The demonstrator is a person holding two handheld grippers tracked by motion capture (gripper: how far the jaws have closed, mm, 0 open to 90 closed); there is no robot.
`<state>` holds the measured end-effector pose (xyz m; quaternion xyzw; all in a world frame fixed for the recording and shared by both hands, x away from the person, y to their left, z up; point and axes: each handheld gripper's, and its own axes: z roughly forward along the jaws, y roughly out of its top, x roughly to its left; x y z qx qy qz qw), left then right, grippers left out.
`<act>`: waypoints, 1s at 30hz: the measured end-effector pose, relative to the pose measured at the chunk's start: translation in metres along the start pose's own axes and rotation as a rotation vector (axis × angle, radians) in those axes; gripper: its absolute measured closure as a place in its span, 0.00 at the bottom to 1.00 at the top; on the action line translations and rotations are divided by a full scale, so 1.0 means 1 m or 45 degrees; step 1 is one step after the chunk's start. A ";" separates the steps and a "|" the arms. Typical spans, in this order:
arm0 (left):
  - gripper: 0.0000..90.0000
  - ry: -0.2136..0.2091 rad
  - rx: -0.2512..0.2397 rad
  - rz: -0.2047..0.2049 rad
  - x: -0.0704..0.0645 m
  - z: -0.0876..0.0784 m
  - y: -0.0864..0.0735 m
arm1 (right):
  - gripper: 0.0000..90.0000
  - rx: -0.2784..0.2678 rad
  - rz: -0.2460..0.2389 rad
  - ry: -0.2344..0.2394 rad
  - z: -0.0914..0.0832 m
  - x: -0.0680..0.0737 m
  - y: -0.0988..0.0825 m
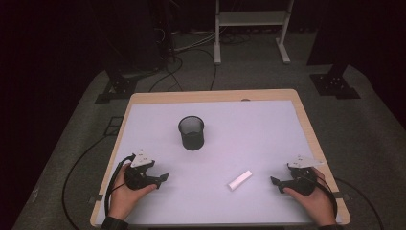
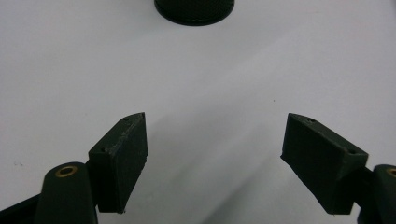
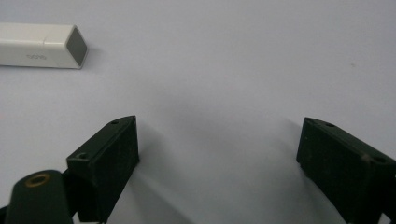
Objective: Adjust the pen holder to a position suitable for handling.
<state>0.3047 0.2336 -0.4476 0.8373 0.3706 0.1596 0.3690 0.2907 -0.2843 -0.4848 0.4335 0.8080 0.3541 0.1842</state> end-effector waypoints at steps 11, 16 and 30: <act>0.26 -0.003 -0.011 0.013 0.000 -0.001 0.013 | 0.13 0.000 0.000 0.000 0.000 0.000 0.000; 0.27 -0.004 -0.016 0.022 0.000 -0.002 0.021 | 0.13 0.000 0.000 0.000 0.000 0.000 0.000; 0.33 -0.012 -0.029 0.023 0.003 -0.001 0.044 | 0.13 -0.001 0.000 0.000 0.000 0.000 0.000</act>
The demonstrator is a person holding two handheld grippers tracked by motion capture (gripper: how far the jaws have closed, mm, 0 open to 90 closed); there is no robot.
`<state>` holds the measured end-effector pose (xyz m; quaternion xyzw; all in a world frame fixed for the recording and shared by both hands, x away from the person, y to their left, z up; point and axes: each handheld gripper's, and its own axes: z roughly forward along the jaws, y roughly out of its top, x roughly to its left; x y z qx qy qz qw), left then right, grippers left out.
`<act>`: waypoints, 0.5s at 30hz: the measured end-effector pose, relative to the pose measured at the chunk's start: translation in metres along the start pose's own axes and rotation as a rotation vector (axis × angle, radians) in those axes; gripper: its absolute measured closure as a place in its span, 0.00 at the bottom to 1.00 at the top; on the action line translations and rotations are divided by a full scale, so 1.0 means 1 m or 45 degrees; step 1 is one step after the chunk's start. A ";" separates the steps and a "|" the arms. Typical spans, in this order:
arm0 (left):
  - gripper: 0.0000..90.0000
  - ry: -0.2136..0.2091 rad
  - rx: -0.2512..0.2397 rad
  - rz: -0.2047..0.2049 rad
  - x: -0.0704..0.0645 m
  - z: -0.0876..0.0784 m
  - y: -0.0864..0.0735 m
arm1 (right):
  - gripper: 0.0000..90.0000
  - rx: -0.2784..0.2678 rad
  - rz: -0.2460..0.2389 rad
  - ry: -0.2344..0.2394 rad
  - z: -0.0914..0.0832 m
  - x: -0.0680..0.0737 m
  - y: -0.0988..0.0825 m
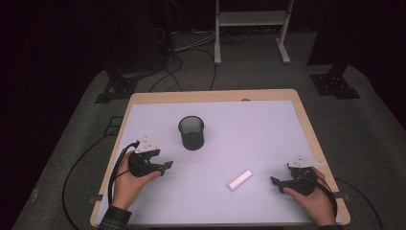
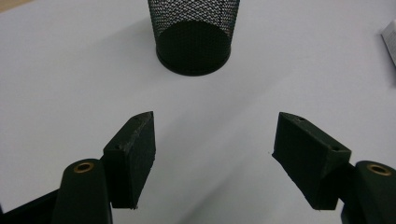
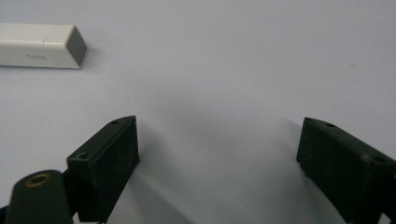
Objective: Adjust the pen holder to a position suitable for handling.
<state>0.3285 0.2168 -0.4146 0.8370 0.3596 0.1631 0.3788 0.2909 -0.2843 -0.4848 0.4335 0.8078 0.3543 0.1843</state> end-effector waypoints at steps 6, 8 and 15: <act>0.34 0.000 0.005 -0.013 0.005 0.001 0.007 | 0.13 0.000 -0.003 0.000 0.000 0.000 0.000; 0.34 0.004 0.011 -0.015 0.006 0.001 0.010 | 0.13 0.000 -0.003 0.000 0.000 0.000 0.000; 0.35 -0.002 0.010 -0.013 0.010 0.005 0.022 | 0.13 0.001 -0.001 0.000 0.000 0.000 0.000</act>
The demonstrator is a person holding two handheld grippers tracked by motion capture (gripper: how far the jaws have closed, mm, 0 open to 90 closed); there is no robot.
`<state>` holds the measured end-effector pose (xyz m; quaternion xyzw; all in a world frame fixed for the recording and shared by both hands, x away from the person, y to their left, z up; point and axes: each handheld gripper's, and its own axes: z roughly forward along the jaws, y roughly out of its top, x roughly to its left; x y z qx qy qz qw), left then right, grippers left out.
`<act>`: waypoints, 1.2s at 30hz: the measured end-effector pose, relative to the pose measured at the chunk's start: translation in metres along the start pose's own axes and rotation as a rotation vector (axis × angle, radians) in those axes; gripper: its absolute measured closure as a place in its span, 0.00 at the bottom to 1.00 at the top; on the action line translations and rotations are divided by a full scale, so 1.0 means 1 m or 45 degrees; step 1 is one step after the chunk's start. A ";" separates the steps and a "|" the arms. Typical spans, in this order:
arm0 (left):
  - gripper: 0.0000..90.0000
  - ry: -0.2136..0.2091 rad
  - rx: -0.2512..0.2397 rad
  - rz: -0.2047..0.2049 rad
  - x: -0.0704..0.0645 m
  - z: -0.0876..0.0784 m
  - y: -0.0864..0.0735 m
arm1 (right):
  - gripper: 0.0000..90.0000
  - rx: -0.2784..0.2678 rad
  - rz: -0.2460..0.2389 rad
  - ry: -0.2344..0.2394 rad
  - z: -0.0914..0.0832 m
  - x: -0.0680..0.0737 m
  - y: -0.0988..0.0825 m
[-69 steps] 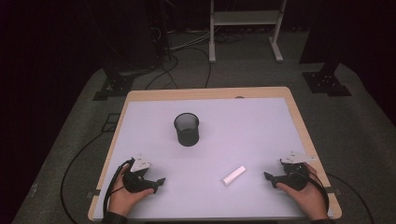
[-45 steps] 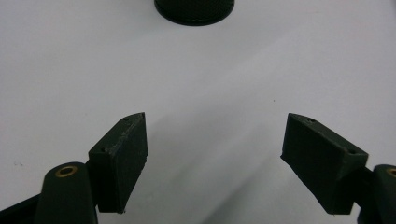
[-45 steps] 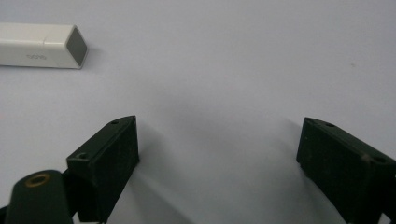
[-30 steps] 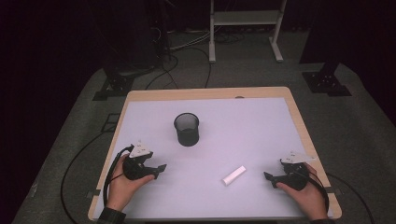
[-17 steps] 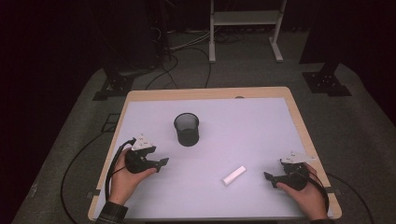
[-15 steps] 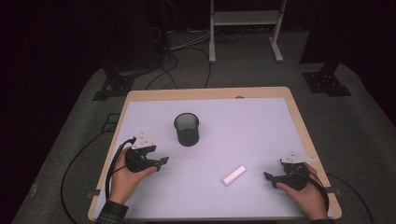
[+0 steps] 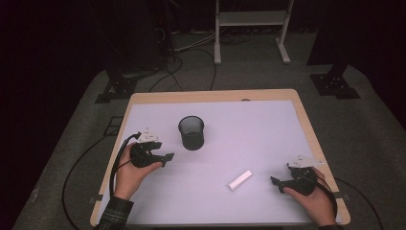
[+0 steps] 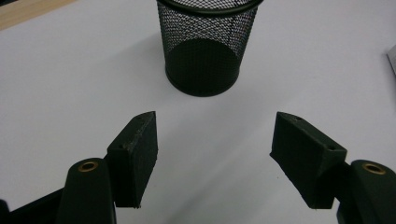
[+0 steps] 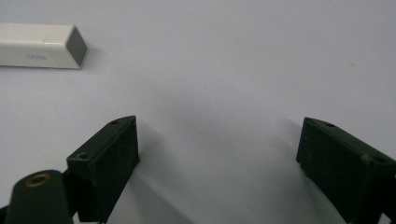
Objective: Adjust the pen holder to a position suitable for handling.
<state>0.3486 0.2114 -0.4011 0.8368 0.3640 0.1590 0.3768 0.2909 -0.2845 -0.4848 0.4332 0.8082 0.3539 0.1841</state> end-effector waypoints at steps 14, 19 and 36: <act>0.36 -0.004 -0.014 0.014 0.007 0.005 0.023 | 0.13 0.000 0.000 -0.001 0.000 0.000 0.000; 0.37 -0.004 -0.027 0.004 0.011 0.008 0.036 | 0.13 0.000 0.000 -0.001 0.000 0.000 0.000; 0.41 0.030 -0.019 -0.016 0.024 0.028 0.068 | 0.13 0.000 -0.003 0.000 0.000 0.000 0.000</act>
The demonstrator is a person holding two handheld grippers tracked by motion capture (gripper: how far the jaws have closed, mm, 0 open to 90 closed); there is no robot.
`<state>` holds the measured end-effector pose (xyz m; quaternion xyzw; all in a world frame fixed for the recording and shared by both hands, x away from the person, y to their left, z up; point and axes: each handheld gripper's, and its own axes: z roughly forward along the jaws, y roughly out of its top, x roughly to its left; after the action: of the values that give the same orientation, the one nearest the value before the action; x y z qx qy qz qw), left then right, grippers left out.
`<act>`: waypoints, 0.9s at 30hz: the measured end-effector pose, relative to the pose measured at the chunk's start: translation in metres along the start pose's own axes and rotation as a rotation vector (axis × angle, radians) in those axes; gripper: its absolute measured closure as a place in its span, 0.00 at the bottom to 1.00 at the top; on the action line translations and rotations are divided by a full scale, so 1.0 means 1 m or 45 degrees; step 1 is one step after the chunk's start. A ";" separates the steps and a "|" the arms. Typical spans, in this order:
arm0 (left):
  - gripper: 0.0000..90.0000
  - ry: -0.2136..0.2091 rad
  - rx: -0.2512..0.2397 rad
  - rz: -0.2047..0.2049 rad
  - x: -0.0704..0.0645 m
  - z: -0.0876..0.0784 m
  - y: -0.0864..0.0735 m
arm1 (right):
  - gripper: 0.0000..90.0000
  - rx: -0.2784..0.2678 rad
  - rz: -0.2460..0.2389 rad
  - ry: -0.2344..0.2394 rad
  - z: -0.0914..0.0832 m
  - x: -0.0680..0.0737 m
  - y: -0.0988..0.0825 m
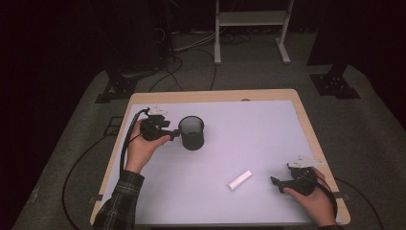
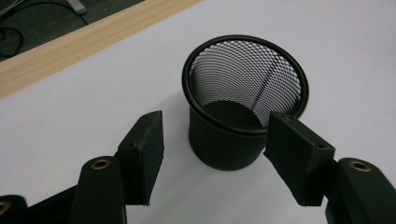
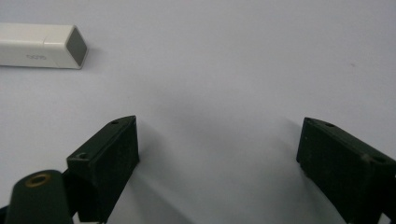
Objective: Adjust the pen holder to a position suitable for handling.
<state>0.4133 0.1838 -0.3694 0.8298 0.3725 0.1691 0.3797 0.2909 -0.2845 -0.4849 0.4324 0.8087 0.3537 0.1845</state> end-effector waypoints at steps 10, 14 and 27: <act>0.46 0.022 0.016 -0.002 0.006 0.017 0.015 | 0.13 -0.001 0.003 0.000 0.000 0.000 0.000; 0.49 0.027 0.039 0.009 0.009 0.026 0.019 | 0.13 -0.001 0.003 0.000 0.000 0.000 0.000; 0.56 0.033 0.136 0.032 0.013 0.055 0.027 | 0.13 -0.001 0.002 0.000 0.000 0.000 0.000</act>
<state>0.4660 0.1539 -0.3847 0.8512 0.3754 0.1645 0.3278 0.2908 -0.2845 -0.4849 0.4330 0.8081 0.3543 0.1844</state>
